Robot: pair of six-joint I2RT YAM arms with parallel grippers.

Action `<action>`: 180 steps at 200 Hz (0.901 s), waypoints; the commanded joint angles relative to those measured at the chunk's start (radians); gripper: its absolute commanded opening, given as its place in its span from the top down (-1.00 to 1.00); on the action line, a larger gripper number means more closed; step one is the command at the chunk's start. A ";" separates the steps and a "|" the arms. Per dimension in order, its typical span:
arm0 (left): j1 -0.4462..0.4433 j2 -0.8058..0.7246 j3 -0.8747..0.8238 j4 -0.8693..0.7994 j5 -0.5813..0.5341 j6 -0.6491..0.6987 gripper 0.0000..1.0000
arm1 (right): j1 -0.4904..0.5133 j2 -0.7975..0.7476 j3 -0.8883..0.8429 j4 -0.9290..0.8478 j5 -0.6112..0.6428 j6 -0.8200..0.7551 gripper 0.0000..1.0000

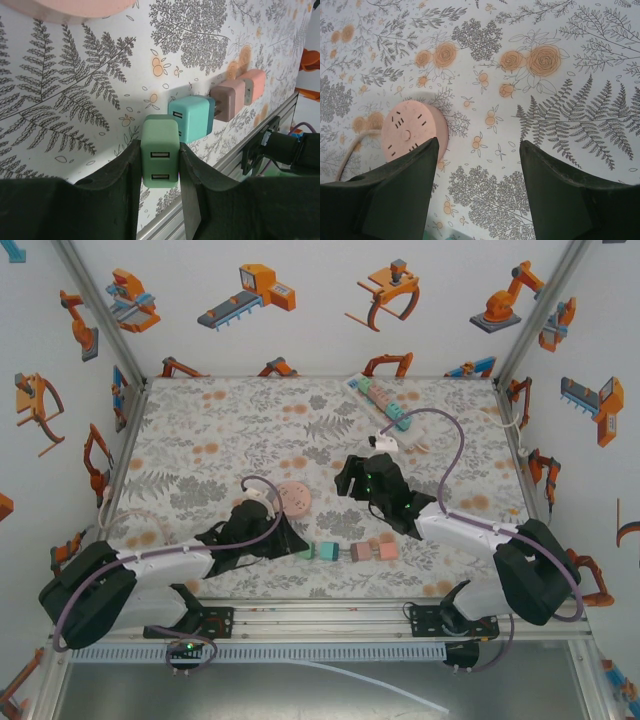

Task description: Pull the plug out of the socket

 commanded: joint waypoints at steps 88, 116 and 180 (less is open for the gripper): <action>-0.019 -0.194 0.178 -0.388 -0.184 0.157 -0.40 | -0.110 -0.054 0.208 -0.258 0.040 -0.310 -0.38; -0.019 -0.263 0.297 -0.471 -0.139 0.312 -0.66 | -0.228 0.056 0.398 -0.418 0.010 -0.495 -0.73; -0.031 -0.296 0.443 -0.547 -0.038 0.500 -0.98 | -0.405 0.532 0.944 -0.755 -0.082 -0.909 -0.99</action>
